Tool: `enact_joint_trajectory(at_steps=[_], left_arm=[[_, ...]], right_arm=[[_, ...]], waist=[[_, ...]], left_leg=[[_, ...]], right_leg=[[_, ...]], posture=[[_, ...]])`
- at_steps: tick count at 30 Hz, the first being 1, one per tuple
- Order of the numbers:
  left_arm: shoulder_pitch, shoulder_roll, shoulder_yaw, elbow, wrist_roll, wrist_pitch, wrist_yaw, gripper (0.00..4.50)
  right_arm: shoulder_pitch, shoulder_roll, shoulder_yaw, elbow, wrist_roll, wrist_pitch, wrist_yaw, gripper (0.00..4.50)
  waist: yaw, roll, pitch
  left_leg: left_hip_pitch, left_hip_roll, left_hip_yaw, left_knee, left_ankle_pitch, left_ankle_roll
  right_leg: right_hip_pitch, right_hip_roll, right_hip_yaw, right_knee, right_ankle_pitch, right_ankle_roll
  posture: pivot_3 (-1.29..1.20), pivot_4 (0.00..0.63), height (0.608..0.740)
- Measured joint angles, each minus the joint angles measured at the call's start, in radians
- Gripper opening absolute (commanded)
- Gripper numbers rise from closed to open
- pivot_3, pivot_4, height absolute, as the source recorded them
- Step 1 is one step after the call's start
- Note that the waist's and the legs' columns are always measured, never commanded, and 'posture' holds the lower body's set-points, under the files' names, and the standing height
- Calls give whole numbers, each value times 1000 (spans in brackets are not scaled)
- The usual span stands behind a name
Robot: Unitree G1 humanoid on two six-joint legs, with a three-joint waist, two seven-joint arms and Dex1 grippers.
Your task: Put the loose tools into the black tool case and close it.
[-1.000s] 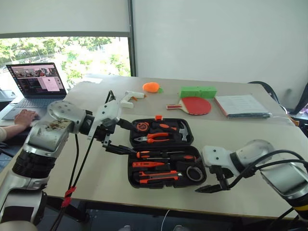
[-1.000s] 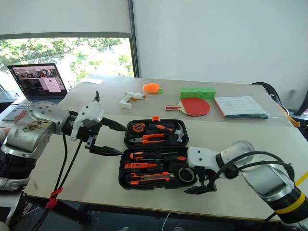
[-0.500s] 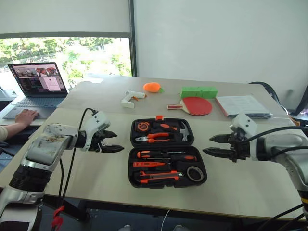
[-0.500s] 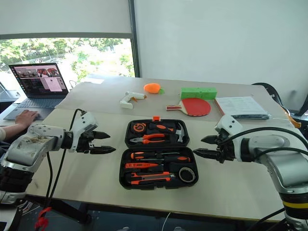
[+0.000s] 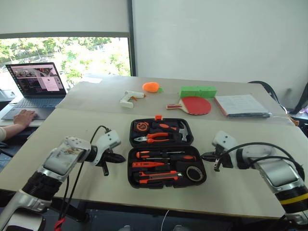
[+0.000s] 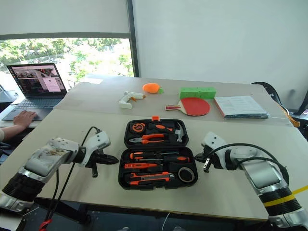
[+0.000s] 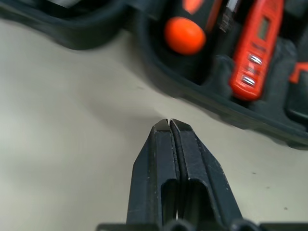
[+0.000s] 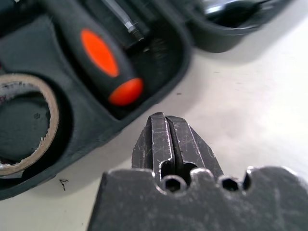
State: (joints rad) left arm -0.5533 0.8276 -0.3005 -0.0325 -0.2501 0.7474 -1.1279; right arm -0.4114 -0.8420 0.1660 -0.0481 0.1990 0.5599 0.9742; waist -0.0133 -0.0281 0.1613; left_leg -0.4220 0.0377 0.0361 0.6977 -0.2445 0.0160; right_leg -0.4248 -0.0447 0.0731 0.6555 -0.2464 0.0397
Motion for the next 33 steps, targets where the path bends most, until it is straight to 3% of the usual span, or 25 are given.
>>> enact_joint_trajectory(at_steps=[7, 16, 23, 25, 26, 28, 29, 30, 33], left_arm=[[-5, -4, -16, 9, 35, -44, -39, 56], [59, 98, 10, -29, 54, -97, -135, 56], [93, 113, 26, -53, 53, -106, -160, 56], [87, 111, 27, -28, 54, -111, -154, 299], [78, 110, 27, -5, 54, -107, -151, 682], [46, 109, 38, 57, 53, -81, -140, 1359], [27, 108, 46, 90, 53, -60, -133, 1483], [-8, 100, 54, 146, 52, -25, -120, 2000], [-139, 67, 98, 313, 38, 124, -83, 2037]], right_arm=[[21, -8, 7, -49, -16, 3, 32, 0], [164, -33, 11, -272, 14, 39, 93, 0], [191, -30, 17, -298, -3, 36, 55, 0], [191, -31, 6, -292, -15, 34, 28, 0], [191, -35, -7, -286, -17, 35, 19, 574], [191, -52, -47, -269, -9, 45, 13, 1268], [189, -58, -65, -260, 2, 55, 15, 1446], [184, -61, -86, -246, 18, 75, 17, 1958], [115, -43, -154, -194, 101, 198, 16, 2986]], waist=[[-1, 0, 0], [-10, 0, 0], [-7, 0, 0], [-4, 0, 0], [-3, 0, 0], [-1, 0, 0], [-1, 0, 0], [-1, 0, 0], [-5, -2, 1]], left_leg=[[0, 0, 0, -1, 0, 0], [2, 1, 0, -3, 0, 0], [3, 1, 0, -2, 0, 0], [4, 1, 0, -2, 0, 0], [4, 1, 0, -2, 0, 0], [5, 1, 0, -2, 0, 0], [6, 1, 0, -2, 0, 0], [7, 1, 0, -2, 0, 0], [6, 0, 0, -2, 2, 1]], right_leg=[[0, 0, 0, 0, 0, -1], [0, 1, 0, 0, -2, -2], [1, 1, 0, 1, -2, -2], [1, 1, 0, 1, -2, -2], [2, 1, 0, 2, -2, -2], [2, 1, 0, 3, -2, -2], [3, 1, 0, 3, -2, -2], [3, 1, 0, 4, -2, -2], [2, 2, 0, 5, -2, -3]], posture=[[0, 150, 736], [0, 150, 736], [0, 150, 736], [0, 150, 736], [0, 150, 736], [0, 150, 736], [0, 150, 736], [0, 150, 736], [0, 150, 736]])
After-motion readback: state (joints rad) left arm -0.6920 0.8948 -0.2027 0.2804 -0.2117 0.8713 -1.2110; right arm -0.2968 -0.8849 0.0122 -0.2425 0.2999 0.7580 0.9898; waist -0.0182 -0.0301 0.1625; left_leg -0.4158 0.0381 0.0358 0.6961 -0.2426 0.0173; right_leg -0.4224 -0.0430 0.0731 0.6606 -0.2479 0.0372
